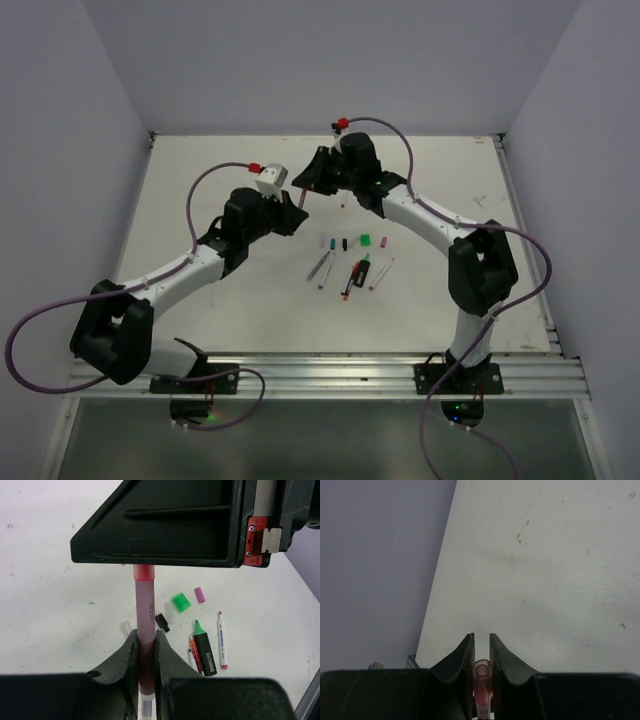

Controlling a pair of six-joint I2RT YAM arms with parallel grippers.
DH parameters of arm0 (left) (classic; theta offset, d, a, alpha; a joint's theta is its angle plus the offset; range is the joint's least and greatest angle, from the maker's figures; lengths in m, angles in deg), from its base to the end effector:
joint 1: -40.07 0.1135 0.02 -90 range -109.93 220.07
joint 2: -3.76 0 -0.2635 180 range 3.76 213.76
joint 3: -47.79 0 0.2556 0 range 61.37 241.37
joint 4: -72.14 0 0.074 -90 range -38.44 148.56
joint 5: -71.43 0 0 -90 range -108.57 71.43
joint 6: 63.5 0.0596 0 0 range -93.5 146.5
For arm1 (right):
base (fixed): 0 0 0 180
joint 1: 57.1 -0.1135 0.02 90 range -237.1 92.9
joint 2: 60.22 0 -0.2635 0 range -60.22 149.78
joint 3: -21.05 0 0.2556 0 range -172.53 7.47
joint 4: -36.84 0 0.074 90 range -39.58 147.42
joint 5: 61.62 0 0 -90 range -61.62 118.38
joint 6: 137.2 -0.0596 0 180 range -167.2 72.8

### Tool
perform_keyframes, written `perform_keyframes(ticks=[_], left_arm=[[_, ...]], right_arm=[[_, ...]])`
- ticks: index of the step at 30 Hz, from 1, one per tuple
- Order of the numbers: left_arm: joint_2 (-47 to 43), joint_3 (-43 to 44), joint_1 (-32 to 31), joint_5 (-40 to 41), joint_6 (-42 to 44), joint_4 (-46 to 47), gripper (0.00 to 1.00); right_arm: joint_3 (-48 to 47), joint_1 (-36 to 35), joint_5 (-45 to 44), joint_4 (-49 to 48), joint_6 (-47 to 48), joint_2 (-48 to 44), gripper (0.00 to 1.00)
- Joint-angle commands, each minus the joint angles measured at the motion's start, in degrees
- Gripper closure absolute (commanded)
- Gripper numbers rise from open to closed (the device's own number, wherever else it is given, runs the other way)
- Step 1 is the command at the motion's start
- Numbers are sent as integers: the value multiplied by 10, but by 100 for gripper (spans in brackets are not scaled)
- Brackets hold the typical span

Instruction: Open the pen caps

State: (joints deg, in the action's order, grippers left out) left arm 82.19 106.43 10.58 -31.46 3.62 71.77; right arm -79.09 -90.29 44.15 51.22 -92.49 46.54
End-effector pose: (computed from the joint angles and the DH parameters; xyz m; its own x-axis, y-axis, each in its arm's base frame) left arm 0.2821 -0.1748 0.2396 -0.5338 -0.1335 -0.8350 0.4934 0.7527 -0.4358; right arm 0.3866 0.2722 0.2893 -0.7363 0.3356 -0.5876 -0.3069 0.6083 0.7320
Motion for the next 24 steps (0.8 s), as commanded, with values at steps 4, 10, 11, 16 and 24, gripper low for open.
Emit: perform_keyframes(ticks=[4,10,11,16,24], left_arm=[[8,-43,-27,-139,26,-196,100],[5,-48,-27,-144,24,-198,100],[3,-50,-27,-144,23,-199,100],[-4,-59,-28,-147,21,-202,100],[-25,-60,-28,-107,16,-202,100]], right_arm=[[-126,102,-151,-204,13,2,100],[-161,116,-152,-191,25,13,100],[-170,117,-152,-189,26,13,100],[-186,131,-157,-191,25,15,100],[-188,139,-145,-172,28,6,100]])
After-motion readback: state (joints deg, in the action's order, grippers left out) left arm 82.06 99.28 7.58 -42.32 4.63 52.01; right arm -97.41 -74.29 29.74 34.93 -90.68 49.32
